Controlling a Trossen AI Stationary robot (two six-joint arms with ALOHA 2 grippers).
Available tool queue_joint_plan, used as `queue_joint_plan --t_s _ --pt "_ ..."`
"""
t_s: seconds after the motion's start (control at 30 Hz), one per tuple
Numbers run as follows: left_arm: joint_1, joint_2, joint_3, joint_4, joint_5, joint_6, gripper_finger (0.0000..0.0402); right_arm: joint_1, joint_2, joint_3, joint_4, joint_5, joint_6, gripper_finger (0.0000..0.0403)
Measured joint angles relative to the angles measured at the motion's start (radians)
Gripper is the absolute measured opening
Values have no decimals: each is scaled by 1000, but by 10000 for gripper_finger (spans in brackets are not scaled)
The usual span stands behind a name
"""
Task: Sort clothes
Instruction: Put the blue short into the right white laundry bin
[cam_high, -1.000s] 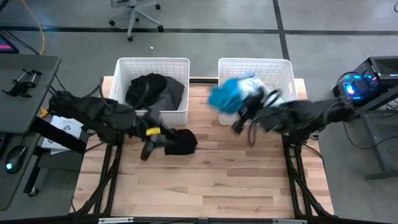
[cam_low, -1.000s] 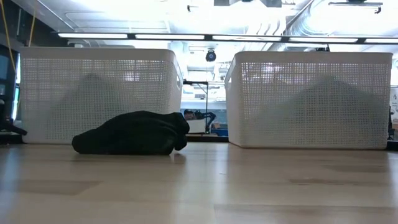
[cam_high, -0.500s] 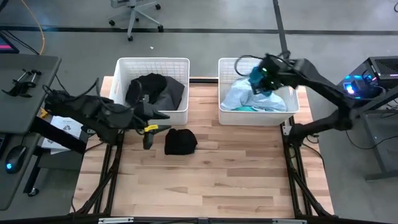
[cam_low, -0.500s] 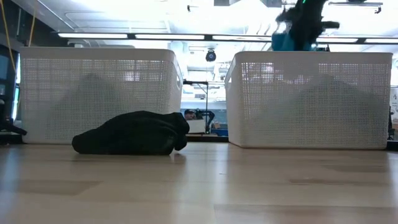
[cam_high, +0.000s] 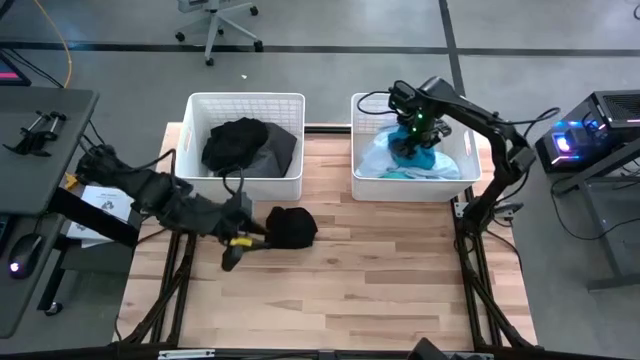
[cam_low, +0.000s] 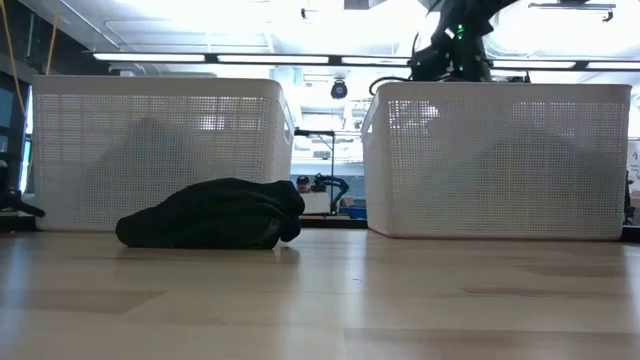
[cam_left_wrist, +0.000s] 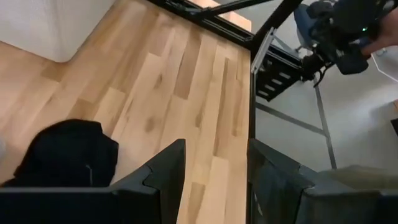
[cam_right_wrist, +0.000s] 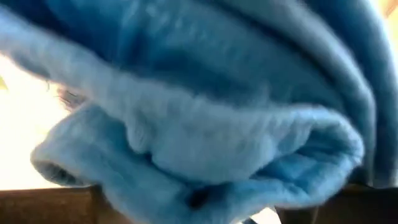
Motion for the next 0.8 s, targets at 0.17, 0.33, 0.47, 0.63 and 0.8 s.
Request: queue_joint_plan --t_s 0.17,0.33,0.47,0.63,0.8 --pt "-38 -1 -14 9 -83 -24 160 36 -21 0 50 125 -80 217" --pt "-6 -1 -15 31 -149 6 160 0 -7 -41 255 178 -32 205" --pt "23 -1 -15 68 -137 7 160 -7 0 -164 362 60 -5 202" --pt "25 -1 -15 71 -128 3 160 -8 -2 -186 279 16 -41 219" --pt "26 -1 -15 83 -128 63 160 -5 -44 -63 121 58 -48 231"
